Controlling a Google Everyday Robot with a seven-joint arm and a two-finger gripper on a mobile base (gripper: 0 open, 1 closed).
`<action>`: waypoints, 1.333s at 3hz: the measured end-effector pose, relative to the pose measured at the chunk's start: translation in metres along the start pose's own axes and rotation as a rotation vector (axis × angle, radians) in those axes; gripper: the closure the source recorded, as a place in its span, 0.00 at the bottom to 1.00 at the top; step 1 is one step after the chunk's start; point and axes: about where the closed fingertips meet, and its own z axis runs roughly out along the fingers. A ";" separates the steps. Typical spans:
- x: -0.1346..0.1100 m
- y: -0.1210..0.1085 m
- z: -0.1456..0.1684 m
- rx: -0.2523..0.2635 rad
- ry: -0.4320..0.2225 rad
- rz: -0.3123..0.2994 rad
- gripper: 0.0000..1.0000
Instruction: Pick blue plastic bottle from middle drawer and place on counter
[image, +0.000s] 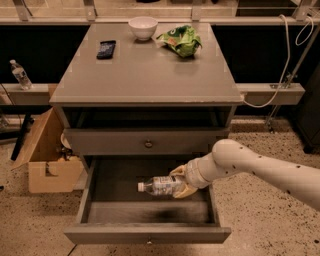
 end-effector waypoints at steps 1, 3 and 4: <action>-0.012 -0.023 -0.059 0.062 0.011 -0.036 1.00; -0.056 -0.083 -0.201 0.207 0.153 -0.081 1.00; -0.090 -0.108 -0.262 0.249 0.227 -0.102 1.00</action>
Offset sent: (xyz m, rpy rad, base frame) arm 0.0392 -0.0797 0.2119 -0.0761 -0.2566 -0.0808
